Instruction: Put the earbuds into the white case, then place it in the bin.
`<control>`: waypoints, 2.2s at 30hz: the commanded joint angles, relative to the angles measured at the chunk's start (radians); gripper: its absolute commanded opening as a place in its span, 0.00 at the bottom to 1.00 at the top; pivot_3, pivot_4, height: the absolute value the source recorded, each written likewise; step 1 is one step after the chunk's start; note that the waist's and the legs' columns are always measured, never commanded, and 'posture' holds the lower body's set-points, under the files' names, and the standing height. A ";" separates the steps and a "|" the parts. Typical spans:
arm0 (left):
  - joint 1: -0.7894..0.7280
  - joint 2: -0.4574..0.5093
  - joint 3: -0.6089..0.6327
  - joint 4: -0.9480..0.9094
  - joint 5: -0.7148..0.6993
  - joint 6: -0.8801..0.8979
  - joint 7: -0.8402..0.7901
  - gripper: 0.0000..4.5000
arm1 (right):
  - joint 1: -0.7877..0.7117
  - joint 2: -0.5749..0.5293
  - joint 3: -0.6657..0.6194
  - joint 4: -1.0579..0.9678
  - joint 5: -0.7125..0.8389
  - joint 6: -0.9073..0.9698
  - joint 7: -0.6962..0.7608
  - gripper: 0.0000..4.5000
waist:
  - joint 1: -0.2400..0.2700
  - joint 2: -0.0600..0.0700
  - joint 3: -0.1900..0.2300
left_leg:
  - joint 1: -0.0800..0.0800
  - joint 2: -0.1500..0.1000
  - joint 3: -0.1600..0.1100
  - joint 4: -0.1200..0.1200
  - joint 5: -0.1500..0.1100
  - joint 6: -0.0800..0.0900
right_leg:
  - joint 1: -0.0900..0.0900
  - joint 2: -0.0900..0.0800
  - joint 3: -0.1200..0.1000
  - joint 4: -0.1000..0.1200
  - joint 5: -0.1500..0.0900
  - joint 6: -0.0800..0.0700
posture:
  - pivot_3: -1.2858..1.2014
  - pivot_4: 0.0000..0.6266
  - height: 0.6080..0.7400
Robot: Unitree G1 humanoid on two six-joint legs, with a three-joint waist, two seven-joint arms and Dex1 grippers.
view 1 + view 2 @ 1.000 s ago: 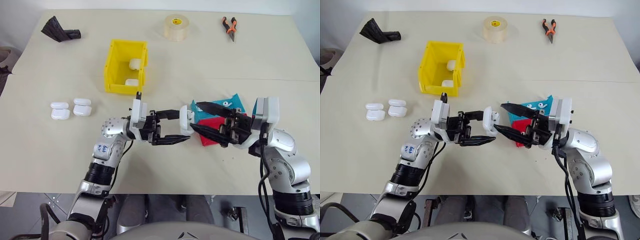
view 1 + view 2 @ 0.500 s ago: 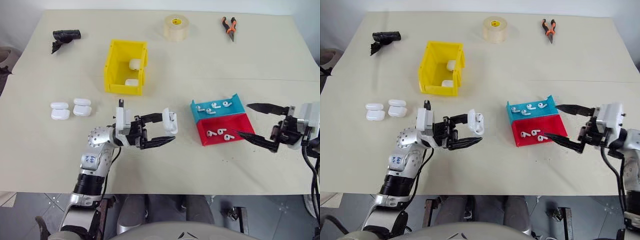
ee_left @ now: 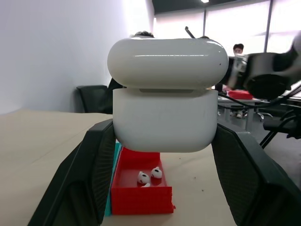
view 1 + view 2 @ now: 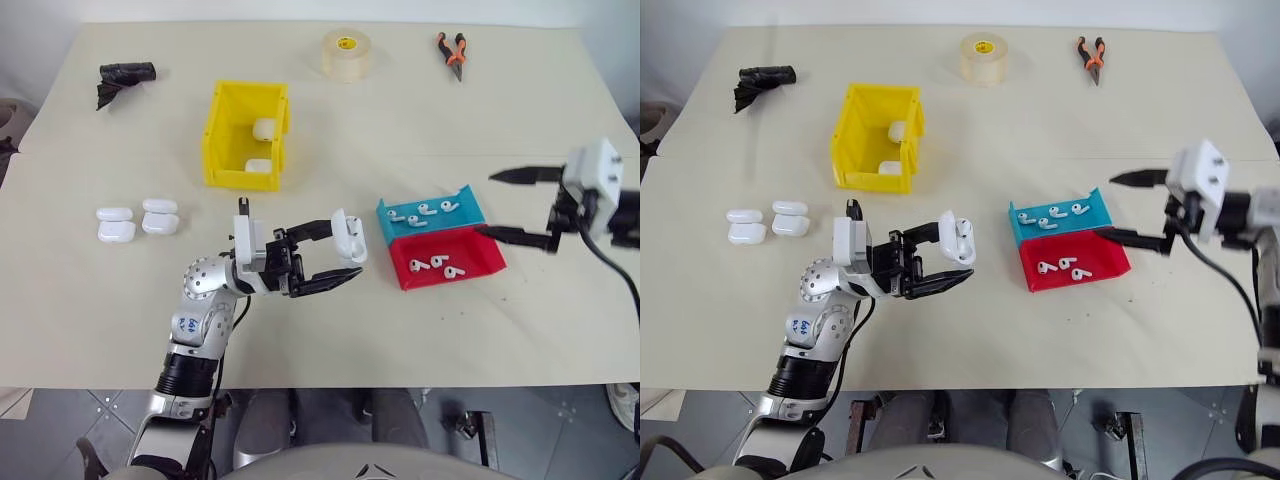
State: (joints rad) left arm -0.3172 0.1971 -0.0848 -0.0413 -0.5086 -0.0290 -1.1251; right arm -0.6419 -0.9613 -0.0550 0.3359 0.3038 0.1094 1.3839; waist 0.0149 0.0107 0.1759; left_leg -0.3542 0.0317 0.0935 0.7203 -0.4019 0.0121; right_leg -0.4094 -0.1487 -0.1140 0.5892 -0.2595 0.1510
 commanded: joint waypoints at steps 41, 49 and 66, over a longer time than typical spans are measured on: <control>-0.032 0.011 -0.042 -0.027 -0.015 -0.019 -0.021 0.61 | -0.565 0.254 0.398 0.794 -0.607 -0.339 0.020 0.56 | -0.045 0.001 0.001 | -0.002 0.000 -0.001 -0.003 0.000 0.000 | -0.001 0.000 -0.003 -0.002 0.000 0.000 | 0.52 0.24 1.00; -0.029 0.015 -0.040 -0.028 -0.015 -0.021 -0.021 0.61 | -0.561 0.263 0.397 0.800 -0.609 -0.334 0.020 0.37 | -0.046 0.001 0.001 | -0.002 0.000 -0.001 -0.003 0.000 0.000 | -0.001 0.000 -0.002 -0.001 0.000 0.000 | 0.52 0.24 1.00; -0.031 0.023 -0.036 -0.026 -0.020 -0.016 -0.027 0.61 | -0.547 0.264 0.372 0.786 -0.583 -0.323 0.015 0.24 | -0.046 0.001 0.001 | -0.002 0.000 -0.001 -0.002 0.000 0.000 | -0.001 0.000 -0.002 -0.001 0.000 0.000 | 0.52 0.24 1.00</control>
State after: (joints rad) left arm -0.3407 0.2173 -0.1330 -0.0446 -0.5092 -0.0335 -1.1495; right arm -1.1882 -0.6934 0.3433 1.1346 -0.2916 -0.2167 1.4067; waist -0.0312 0.0118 0.1764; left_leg -0.3560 0.0316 0.0923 0.7180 -0.4016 0.0117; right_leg -0.4105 -0.1489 -0.1164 0.5884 -0.2595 0.1510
